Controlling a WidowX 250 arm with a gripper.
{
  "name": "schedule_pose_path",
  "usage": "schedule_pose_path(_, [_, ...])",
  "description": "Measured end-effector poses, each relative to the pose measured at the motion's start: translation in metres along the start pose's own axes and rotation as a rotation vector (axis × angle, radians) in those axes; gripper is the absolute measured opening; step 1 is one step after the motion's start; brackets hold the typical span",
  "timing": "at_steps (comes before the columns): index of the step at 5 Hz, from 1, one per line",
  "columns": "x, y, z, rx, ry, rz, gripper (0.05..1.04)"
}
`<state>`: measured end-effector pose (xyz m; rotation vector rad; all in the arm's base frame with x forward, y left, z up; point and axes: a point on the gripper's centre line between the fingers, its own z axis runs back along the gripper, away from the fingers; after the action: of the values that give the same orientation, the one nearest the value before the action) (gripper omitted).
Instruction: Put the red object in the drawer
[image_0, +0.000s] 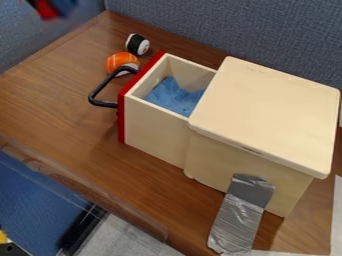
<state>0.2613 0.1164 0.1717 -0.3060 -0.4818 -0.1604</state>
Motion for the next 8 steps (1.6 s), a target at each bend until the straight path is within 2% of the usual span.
schedule_pose_path(2, [-0.001, -0.054, -0.047, -0.022, 0.046, -0.077, 0.783])
schedule_pose_path(4, [0.018, -0.107, -0.062, -0.066, 0.05, -0.085, 0.783])
schedule_pose_path(5, [0.032, -0.112, -0.075, -0.068, 0.04, -0.07, 0.783])
schedule_pose_path(7, [0.054, -0.078, -0.12, -0.016, 0.049, -0.02, 0.783])
schedule_pose_path(8, [0.058, -0.062, -0.128, 0.007, 0.057, 0.004, 0.783])
